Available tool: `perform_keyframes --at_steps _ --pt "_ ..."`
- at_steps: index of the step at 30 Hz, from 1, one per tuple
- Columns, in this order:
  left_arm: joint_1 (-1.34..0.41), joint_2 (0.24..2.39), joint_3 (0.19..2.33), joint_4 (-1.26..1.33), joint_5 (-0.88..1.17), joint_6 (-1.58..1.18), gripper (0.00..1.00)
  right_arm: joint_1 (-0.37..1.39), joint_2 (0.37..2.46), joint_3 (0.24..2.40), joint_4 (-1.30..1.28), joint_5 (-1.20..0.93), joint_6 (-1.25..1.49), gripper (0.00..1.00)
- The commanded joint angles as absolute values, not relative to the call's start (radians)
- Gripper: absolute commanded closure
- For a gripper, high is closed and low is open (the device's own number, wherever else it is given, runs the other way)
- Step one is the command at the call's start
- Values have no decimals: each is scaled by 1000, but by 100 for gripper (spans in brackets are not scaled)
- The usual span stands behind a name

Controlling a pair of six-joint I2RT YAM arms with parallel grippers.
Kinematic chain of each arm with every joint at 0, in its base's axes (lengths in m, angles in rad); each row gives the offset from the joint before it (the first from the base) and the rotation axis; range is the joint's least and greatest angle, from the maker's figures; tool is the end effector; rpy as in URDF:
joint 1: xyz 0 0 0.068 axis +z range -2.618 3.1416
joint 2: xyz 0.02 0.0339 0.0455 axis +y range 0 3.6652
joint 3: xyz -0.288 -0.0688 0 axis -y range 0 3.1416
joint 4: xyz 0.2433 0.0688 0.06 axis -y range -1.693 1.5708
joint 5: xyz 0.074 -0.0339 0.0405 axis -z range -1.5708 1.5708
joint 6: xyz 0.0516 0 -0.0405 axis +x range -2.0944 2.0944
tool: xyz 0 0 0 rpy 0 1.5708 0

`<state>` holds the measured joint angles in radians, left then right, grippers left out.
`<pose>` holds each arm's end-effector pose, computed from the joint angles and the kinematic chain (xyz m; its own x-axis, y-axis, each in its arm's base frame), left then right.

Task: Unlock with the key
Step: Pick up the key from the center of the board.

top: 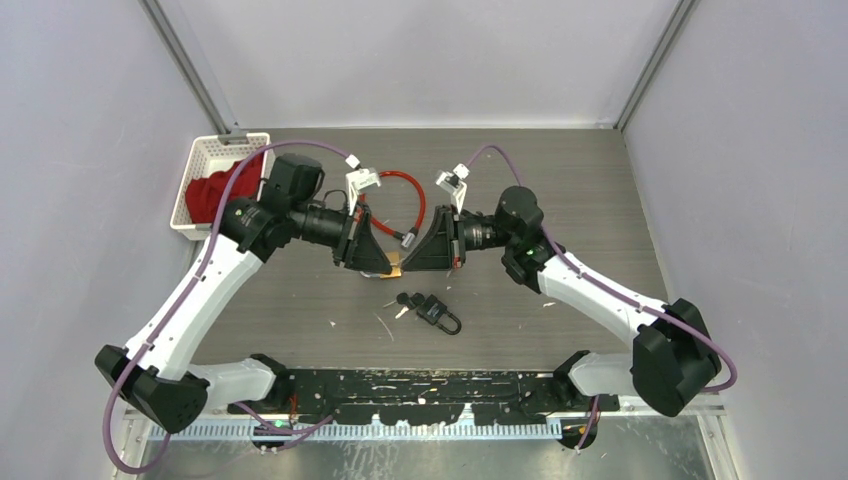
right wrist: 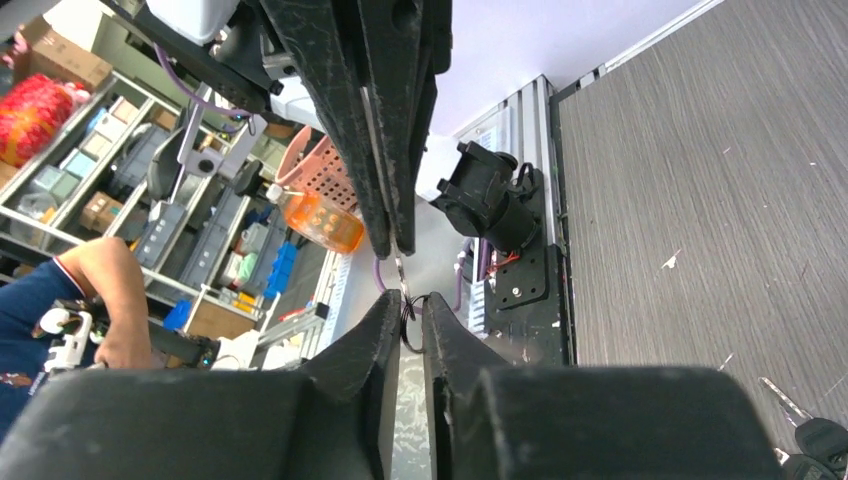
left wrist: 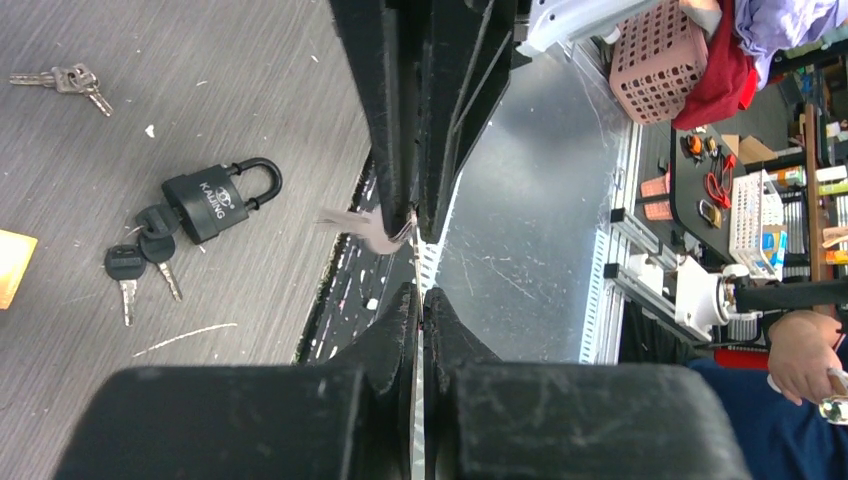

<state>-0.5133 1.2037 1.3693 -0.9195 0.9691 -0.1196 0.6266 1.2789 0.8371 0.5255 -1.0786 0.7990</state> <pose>0.1725 -0.1460 0.4110 -0.6876 0.3101 -0.6565 0.7246 0.2367 -0.6472 0.2008 0.2015 0.3478 -0.6612 -0.0605 -0.7478 -0.7379 -0.1273 0.6628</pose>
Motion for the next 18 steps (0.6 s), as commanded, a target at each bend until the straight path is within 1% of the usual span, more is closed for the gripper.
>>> perform_keyframes --at_steps 1,2,3,5,6,7,9,10,12,13,16,18 --pt "-505 1171 1362 -847 987 -161 100 602 1259 820 701 -1052 899 88" --pt "-505 1170 1360 -844 990 -161 100 598 1256 817 713 -1042 909 89" --pt "-505 1170 1358 -843 991 -162 100 597 1254 815 715 -1033 913 86" --pt "-505 1169 1355 -842 990 -162 100 596 1253 815 704 -1023 910 66" --pt "-505 1169 1357 -842 989 -162 100 595 1253 816 700 -1021 909 61" --pt "-505 1170 1358 -843 989 -162 100 595 1254 815 698 -1021 906 59" --pt "-505 1170 1360 -841 987 -163 100 595 1256 818 698 -1022 905 59" --pt "-505 1168 1361 -842 986 -164 100 595 1256 821 698 -1023 906 60" --pt "-505 1167 1361 -842 983 -163 100 595 1259 826 697 -1026 908 67" --pt "-505 1167 1362 -840 981 -163 100 595 1261 830 688 -1026 907 69" --pt "-505 1166 1362 -830 978 -171 100 595 1266 834 672 -1025 901 68" --pt "-505 1167 1361 -830 977 -180 100 595 1268 834 672 -1028 904 70"
